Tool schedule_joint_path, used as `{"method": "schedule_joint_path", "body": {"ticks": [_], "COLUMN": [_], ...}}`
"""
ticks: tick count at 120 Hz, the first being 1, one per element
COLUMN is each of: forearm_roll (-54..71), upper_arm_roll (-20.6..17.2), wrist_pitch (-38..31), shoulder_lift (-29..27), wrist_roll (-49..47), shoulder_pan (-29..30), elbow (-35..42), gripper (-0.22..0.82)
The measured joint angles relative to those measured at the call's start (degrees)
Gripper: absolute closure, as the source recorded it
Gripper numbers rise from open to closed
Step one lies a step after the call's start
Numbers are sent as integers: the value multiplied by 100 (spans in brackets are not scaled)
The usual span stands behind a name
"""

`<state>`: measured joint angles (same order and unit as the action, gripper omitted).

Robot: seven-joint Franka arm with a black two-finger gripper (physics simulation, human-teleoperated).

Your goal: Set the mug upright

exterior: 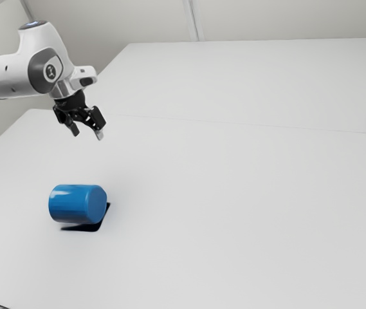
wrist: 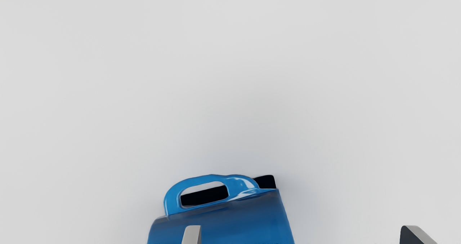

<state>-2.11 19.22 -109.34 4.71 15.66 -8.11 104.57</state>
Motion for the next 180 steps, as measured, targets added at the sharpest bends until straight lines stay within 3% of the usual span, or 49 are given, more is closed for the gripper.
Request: {"method": "schedule_joint_path", "body": {"ticks": [13,37,66,87,143,180], "forearm_roll": [-185,-889,-1649,-1895,-3509,-4324], "upper_arm_roll": [227,342,1702,2155,2384,2392], "wrist_pitch": [-54,66,947,1390,2138,2455], "shoulder_lift": [18,-11,88,366,1334,1575], "wrist_roll": [117,689,1684,2280,3302,3645], "shoulder_pan": [-46,585,604,423,584,842], "elbow": [87,224,785,935,704,841], "gripper": [0,0,0,0,0,0]}}
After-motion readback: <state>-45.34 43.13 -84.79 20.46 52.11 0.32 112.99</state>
